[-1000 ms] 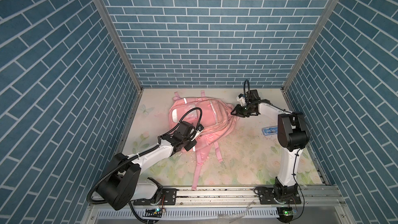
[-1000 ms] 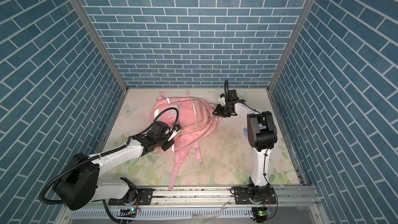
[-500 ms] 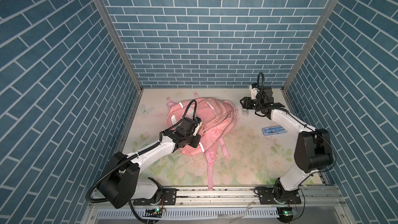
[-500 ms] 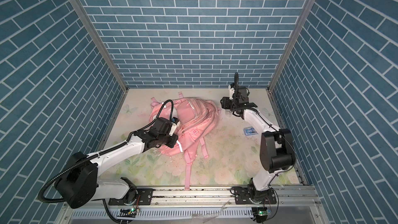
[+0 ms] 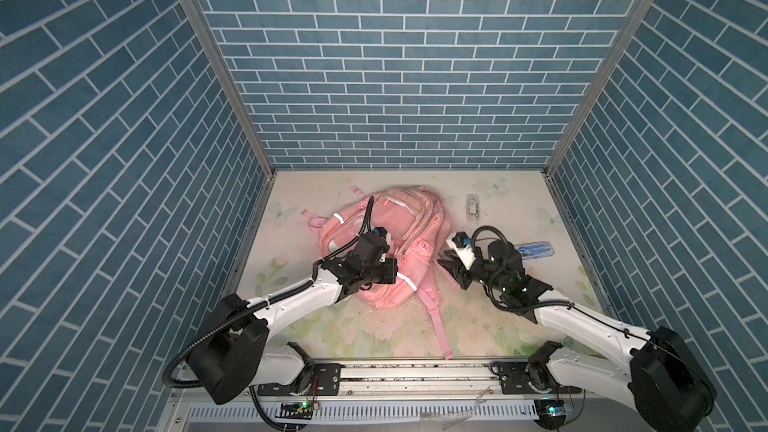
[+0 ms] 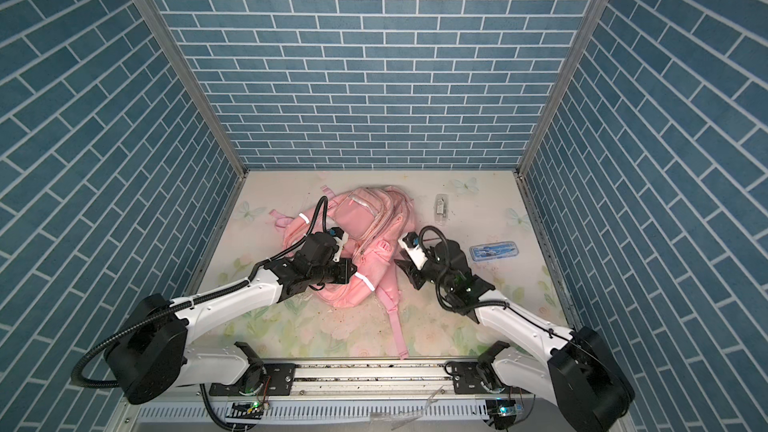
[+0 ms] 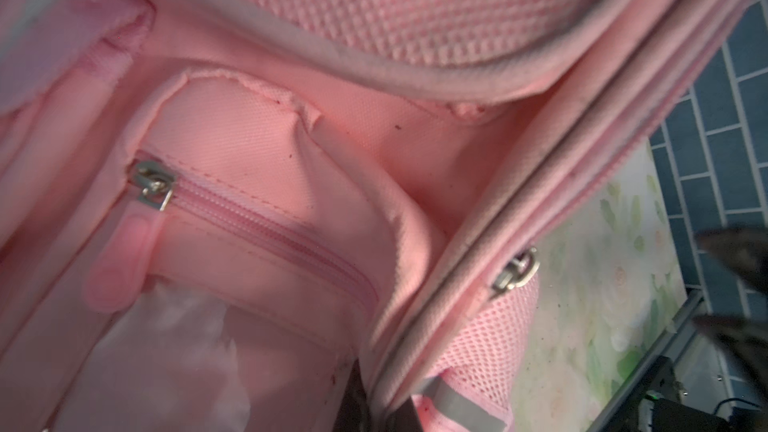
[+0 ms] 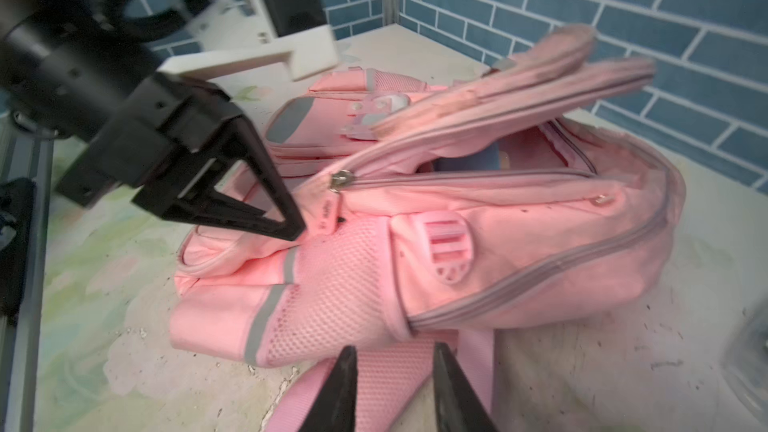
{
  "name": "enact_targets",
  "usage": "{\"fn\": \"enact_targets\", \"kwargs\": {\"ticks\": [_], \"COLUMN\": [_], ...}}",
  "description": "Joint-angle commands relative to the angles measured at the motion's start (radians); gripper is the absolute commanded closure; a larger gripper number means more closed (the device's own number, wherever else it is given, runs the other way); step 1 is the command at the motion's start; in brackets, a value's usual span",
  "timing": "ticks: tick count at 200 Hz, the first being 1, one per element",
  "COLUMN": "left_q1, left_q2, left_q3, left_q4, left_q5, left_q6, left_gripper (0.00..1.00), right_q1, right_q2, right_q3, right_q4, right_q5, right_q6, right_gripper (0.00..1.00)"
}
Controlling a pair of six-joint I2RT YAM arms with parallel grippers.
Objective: Pack the student bag
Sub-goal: 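Grasp the bag's zipper pull with the right gripper while left holds the bag edge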
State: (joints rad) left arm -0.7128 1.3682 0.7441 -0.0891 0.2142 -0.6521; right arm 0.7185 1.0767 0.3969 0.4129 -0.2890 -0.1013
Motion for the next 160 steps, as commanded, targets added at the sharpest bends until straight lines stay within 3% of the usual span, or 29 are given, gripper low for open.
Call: {"fn": "enact_targets", "kwargs": {"ticks": [1, 76, 160], "left_q1": [-0.032, -0.098, -0.099], "left_q2": [0.011, 0.105, 0.152], "left_q3": [0.086, 0.184, 0.225], "left_q4": [0.159, 0.175, 0.161], "left_q5": [0.065, 0.069, 0.080], "left_q6": [-0.102, -0.141, -0.144], "left_gripper": [1.00, 1.00, 1.00], "right_q1": [0.077, 0.157, 0.167], "right_q2": [0.011, 0.203, 0.345], "right_q3": [-0.038, -0.010, 0.004], "right_q4": [0.222, 0.412, 0.542], "right_q5": [0.113, 0.256, 0.372], "right_q6": [-0.120, -0.178, -0.190], "right_gripper": [0.73, 0.79, 0.75]}}
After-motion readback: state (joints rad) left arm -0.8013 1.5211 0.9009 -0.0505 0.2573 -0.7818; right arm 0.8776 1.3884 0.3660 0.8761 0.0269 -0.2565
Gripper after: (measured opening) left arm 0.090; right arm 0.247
